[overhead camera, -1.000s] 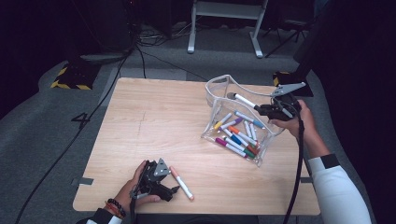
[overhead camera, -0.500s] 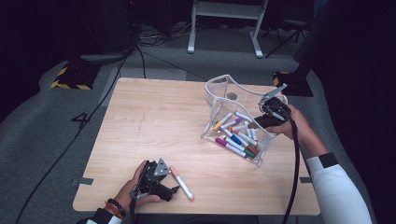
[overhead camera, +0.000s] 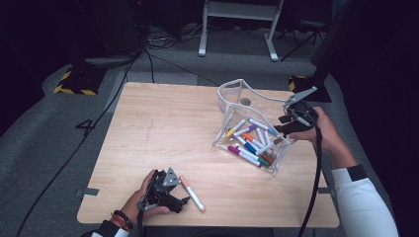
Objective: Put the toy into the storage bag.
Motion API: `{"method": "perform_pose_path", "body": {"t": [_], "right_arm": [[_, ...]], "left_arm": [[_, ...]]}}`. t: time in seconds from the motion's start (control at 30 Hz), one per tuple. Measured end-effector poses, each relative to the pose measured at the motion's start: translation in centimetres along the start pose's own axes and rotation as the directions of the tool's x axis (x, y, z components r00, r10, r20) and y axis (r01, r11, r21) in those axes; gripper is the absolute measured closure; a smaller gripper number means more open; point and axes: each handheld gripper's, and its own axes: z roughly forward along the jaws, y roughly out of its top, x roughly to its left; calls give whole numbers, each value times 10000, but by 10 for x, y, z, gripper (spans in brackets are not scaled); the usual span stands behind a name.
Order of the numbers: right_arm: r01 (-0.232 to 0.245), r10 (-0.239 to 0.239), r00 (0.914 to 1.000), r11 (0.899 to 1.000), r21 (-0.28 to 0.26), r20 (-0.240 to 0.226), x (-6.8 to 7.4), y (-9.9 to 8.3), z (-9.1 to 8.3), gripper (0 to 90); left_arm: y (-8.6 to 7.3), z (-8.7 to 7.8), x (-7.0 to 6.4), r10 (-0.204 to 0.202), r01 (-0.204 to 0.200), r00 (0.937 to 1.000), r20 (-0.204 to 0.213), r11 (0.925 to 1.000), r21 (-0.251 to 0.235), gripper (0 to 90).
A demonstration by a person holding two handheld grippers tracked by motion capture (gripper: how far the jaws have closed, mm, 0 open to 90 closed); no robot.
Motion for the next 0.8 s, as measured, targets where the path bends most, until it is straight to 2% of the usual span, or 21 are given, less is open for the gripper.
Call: {"method": "perform_pose_path", "body": {"t": [0.03, 0.1, 0.2, 0.3, 0.43, 0.67, 0.8], "right_arm": [[-122, 129, 9998, 9992, -380, 173, -2, -2, -8, 472], [-303, 335, 9987, 9963, -803, 391, -3, -4, -18, 450], [-317, 431, 9974, 9826, -1830, 583, -4, -8, -37, 410], [-293, 413, 9983, 9641, -2640, 401, 4, -13, -54, 396], [-47, 101, 9998, 9415, -3369, 144, 25, -19, -68, 379], [677, -710, 9975, 9126, -4033, 68, 65, -28, -71, 365], [918, -1067, 9942, 9050, -4154, -129, 83, -33, -64, 348]], "left_arm": [[0, 0, 0, 8, -8, 10000, 3, 10000, 3, 5], [0, 0, 0, -3, 3, 10000, -9, 10000, 5, 4], [-1, -1, 0, -43, 43, 10000, -35, 10000, 7, 4], [-2, -2, 2, -8, 8, 10000, -3, 10000, 9, 5], [-5, -4, 4, -53, 53, 10000, -41, 10000, 16, 5], [-8, -8, 6, -40, 40, 10000, -50, 10000, 21, 4], [-11, -10, 8, 69, -69, 10000, 35, 10000, 12, 5]]}}
